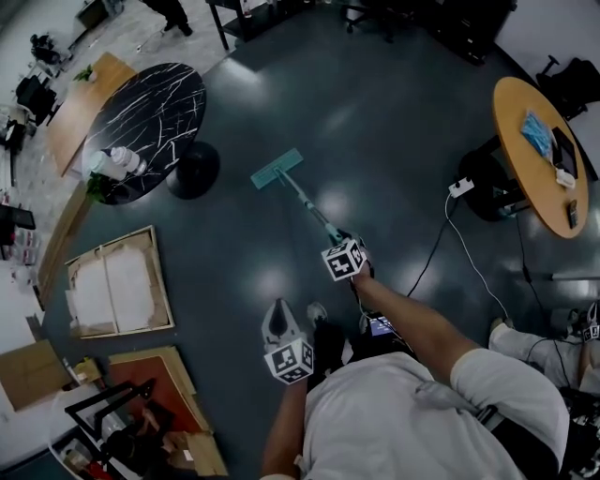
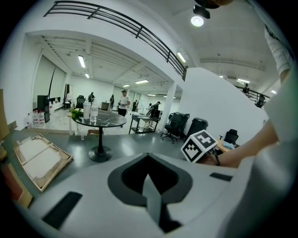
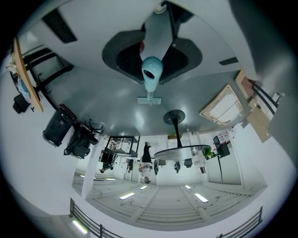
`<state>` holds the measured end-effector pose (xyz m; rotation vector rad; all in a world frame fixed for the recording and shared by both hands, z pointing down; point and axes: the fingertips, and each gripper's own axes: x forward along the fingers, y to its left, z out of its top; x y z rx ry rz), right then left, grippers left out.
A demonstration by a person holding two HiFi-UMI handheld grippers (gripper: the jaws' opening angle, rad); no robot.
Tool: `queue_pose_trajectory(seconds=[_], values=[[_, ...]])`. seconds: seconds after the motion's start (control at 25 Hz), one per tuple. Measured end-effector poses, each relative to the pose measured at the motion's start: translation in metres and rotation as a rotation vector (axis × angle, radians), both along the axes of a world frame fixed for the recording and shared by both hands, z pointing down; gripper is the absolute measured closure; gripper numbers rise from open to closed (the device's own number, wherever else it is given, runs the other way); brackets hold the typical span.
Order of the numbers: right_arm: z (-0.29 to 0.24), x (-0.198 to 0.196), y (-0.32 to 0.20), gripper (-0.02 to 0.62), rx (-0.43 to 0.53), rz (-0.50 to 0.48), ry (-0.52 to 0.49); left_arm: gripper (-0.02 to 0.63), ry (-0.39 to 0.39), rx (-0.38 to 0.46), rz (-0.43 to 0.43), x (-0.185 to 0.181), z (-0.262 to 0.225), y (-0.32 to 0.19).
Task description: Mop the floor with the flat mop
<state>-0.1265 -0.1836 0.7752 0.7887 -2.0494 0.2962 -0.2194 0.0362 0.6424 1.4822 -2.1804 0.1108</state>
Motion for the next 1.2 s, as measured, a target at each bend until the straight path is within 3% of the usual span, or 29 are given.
queue_pose_trajectory(seconds=[0.24,0.52,0.76,1.2], values=[[-0.04,0.078,0.063,0.485,-0.05,-0.019,-0.023,0.6,0.016,0.032,0.047,0.037,-0.006,-0.002],[-0.115,0.167,0.141,0.485,-0.021,-0.082,-0.068,0.6,0.012,0.085,0.115,0.084,-0.031,0.001],[-0.108,0.187,0.163,0.485,-0.035,-0.082,-0.085,0.601,0.014,0.092,0.138,0.109,-0.037,0.004],[-0.11,0.19,0.158,0.485,-0.023,-0.093,-0.108,0.601,-0.019,0.108,0.125,0.118,-0.044,0.005]])
